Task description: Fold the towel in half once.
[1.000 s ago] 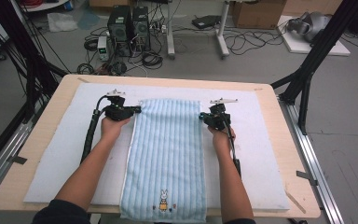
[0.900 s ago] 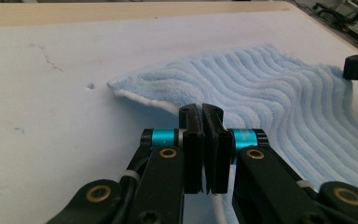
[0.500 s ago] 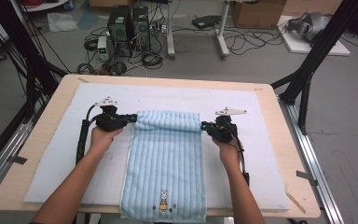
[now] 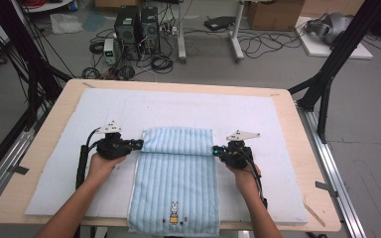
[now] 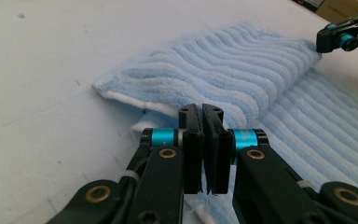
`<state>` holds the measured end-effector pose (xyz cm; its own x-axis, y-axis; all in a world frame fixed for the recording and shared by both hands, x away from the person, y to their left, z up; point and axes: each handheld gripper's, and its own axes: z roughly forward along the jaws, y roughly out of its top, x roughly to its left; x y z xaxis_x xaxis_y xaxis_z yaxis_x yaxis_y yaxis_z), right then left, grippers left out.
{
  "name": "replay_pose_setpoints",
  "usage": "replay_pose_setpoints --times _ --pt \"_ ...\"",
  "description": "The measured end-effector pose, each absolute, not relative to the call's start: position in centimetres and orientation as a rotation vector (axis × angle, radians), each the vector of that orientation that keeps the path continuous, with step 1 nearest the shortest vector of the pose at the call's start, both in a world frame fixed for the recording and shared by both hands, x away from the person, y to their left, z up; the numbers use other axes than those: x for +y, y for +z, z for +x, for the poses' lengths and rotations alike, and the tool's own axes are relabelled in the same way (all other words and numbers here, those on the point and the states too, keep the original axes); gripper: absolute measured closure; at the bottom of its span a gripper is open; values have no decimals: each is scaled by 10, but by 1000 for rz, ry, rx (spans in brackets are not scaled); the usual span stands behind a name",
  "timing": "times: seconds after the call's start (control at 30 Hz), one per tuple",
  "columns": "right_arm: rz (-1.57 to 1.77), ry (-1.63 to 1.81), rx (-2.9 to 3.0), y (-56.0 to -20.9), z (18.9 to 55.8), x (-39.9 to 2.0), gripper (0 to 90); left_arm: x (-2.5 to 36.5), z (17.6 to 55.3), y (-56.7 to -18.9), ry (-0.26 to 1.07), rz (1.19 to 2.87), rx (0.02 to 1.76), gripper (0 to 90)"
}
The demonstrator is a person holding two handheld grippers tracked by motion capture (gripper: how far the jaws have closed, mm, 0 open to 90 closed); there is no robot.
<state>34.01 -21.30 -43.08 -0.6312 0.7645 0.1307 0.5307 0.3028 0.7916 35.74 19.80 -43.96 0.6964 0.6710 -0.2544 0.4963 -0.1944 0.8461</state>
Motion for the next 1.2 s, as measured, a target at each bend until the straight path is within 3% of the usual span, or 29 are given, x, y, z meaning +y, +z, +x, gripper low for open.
replay_pose_setpoints --times 0.03,0.1,0.27,0.53,0.73,0.93,1.03,1.13,1.2 --pt "1185 1247 2295 -430 339 -213 812 198 355 -441 255 1838 929 805" --pt "1204 1249 2251 -427 337 -214 646 200 354 -443 317 1812 974 532" --pt "1271 1291 2149 -423 337 -225 484 210 360 -441 330 1729 1045 469" --pt "1306 1324 2118 -422 339 -233 408 210 387 -436 307 1682 1132 467" --pt "1310 1346 2137 -424 341 -235 394 191 415 -439 295 1774 1175 484" --pt "1319 1346 2153 -426 342 -235 386 179 430 -451 332 1824 1235 484" --pt "1316 1349 2157 -427 343 -234 385 171 427 -451 414 1894 1195 487" --pt "1320 1345 2163 -428 343 -234 384 165 422 -451 512 1982 1113 622" --pt "1324 1338 2167 -428 344 -233 379 163 420 -450 505 2006 1070 775"
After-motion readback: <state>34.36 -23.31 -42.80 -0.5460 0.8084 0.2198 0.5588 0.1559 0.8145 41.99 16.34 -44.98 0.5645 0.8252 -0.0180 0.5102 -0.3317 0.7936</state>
